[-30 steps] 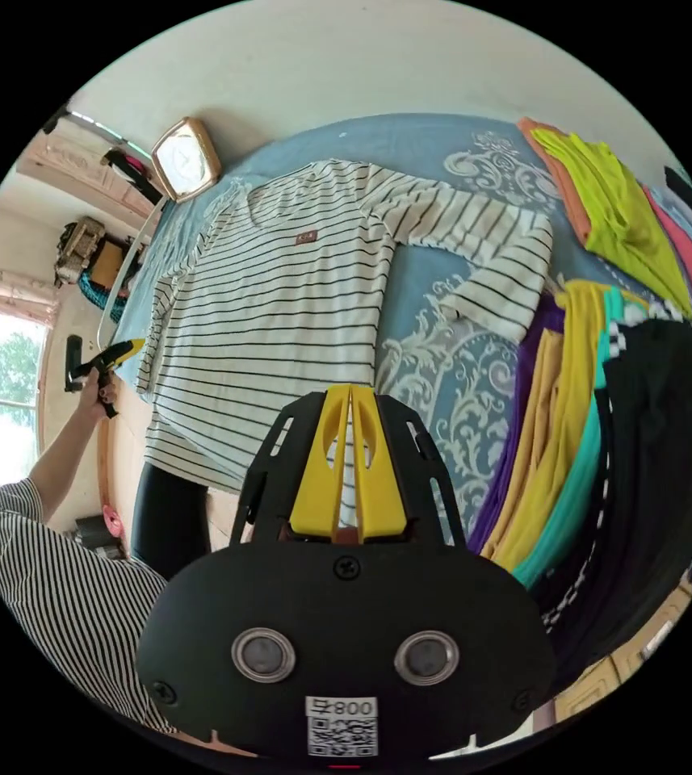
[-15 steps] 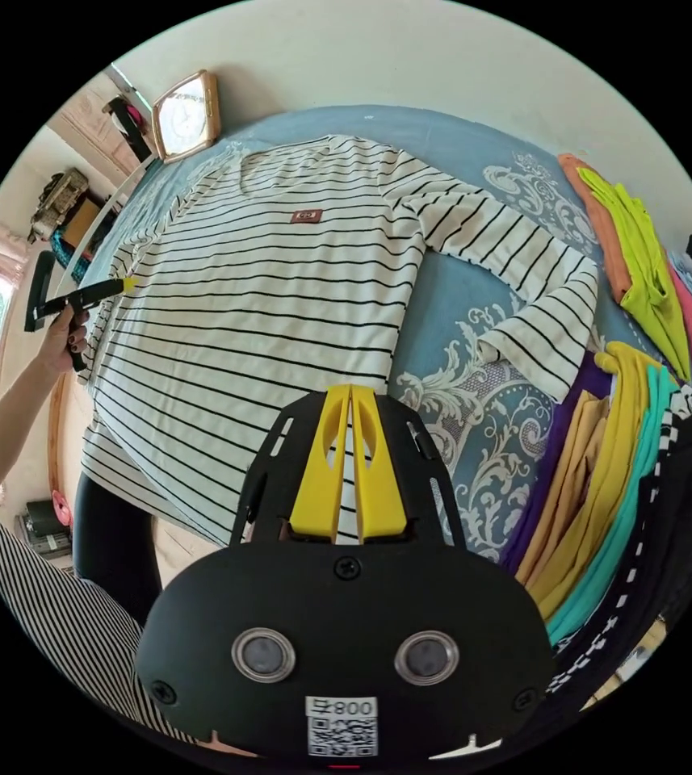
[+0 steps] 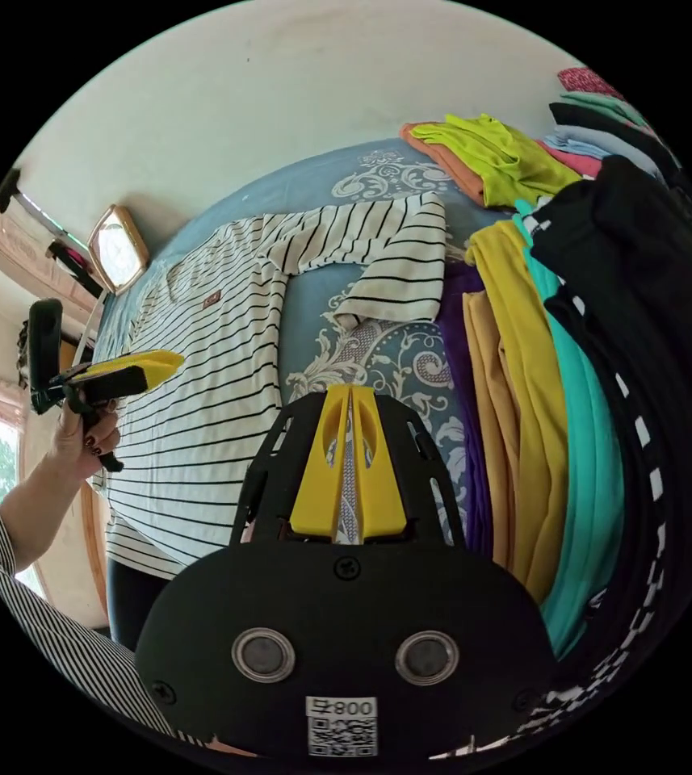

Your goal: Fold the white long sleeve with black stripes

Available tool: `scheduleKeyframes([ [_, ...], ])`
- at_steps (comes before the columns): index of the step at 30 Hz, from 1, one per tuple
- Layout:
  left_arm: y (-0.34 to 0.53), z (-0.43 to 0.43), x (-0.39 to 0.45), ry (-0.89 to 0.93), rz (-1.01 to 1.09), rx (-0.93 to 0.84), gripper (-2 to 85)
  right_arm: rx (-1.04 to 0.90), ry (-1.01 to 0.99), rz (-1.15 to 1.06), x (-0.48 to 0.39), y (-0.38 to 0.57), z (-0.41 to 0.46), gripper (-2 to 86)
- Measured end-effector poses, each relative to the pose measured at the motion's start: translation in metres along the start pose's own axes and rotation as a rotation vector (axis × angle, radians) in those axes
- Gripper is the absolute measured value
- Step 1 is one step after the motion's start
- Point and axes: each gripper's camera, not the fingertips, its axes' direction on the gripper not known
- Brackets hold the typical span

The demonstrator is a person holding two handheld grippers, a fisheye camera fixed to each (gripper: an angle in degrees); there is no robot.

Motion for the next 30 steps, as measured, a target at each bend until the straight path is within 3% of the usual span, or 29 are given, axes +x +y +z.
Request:
scheduleKeyframes([
  [8,-0.105,0.169,0.049,-0.204,0.342,-0.163,9.2,0.028,-0.093,-0.033,0.008,0.029,0.003,2.0],
  [12,-0.112,0.238,0.032,-0.34,0.369,-0.262,5.3,0.023,-0.086,-0.064,0.006,0.036,0.006,3.2],
  [14,-0.112,0.235,0.023,-0.352,0.354,-0.215,3.4,0.019,-0.125,-0.069,0.011,0.037,0.007,3.7],
  [19,-0.117,0.18,-0.034,-0.127,0.15,-0.058,2.0,0.031,-0.224,-0.029,0.032,0.038,0.006,4.8],
  [24,-0.098,0.12,-0.135,0.245,-0.181,0.159,1.5,0.164,-0.224,0.02,0.05,0.021,-0.012,8.1],
  [30,-0.088,0.103,-0.179,0.355,-0.29,0.223,1.3,0.251,-0.091,-0.092,0.008,-0.006,-0.014,9.9],
])
